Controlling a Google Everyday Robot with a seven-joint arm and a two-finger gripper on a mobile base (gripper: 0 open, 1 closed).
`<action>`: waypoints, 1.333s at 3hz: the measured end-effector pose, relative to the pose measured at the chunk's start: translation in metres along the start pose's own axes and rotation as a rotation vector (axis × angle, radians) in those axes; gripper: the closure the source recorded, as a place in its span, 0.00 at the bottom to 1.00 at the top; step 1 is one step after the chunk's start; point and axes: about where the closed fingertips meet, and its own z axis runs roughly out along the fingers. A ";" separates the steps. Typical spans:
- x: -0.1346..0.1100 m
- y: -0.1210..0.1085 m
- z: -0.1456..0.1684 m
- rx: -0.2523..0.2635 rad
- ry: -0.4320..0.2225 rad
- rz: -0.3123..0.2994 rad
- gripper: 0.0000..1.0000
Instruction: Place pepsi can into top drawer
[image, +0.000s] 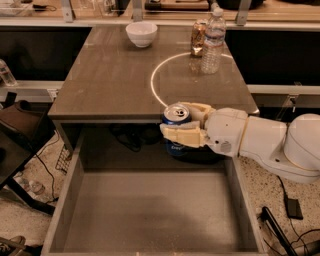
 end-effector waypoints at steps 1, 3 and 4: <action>0.011 0.012 0.010 -0.046 0.003 -0.008 1.00; 0.064 0.073 0.081 -0.284 -0.024 -0.001 1.00; 0.091 0.104 0.115 -0.387 -0.044 0.001 1.00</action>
Offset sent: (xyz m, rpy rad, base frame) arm -0.0319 0.0887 -0.0867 0.0058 0.0389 0.2917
